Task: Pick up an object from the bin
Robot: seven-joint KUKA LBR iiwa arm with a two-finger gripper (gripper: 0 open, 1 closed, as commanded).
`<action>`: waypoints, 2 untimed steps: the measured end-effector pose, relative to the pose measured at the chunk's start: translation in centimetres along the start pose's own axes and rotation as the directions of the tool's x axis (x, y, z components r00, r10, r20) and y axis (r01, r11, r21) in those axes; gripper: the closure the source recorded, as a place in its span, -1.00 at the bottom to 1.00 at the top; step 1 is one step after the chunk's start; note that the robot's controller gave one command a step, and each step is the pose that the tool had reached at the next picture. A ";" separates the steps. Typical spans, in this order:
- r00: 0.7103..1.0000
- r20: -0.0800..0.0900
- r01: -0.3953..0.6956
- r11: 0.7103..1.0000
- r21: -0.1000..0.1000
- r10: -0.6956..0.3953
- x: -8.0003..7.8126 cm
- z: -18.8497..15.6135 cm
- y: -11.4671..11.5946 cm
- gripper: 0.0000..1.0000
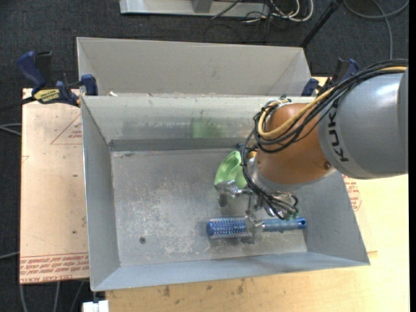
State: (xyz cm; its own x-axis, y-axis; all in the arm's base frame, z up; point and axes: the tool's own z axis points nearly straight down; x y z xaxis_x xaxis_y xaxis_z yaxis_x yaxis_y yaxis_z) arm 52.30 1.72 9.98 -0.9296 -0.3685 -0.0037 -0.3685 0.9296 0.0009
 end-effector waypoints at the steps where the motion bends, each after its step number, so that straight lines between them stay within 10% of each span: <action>1: 0.993 -0.005 0.117 0.993 -0.001 -0.117 0.8 3.1 -1.2 -1.00; 2: 0.993 -0.004 0.116 0.993 -0.001 -0.116 0.8 3.1 -1.1 -1.00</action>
Offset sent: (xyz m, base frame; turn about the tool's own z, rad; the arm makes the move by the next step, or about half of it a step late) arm -0.0033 -0.0146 -0.0298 -0.1195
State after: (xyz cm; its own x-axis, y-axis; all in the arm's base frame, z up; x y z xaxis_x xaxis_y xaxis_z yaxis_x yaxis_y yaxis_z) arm 51.99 0.37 6.90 -0.8807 -0.4737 -0.0003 -0.4737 0.8807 0.0015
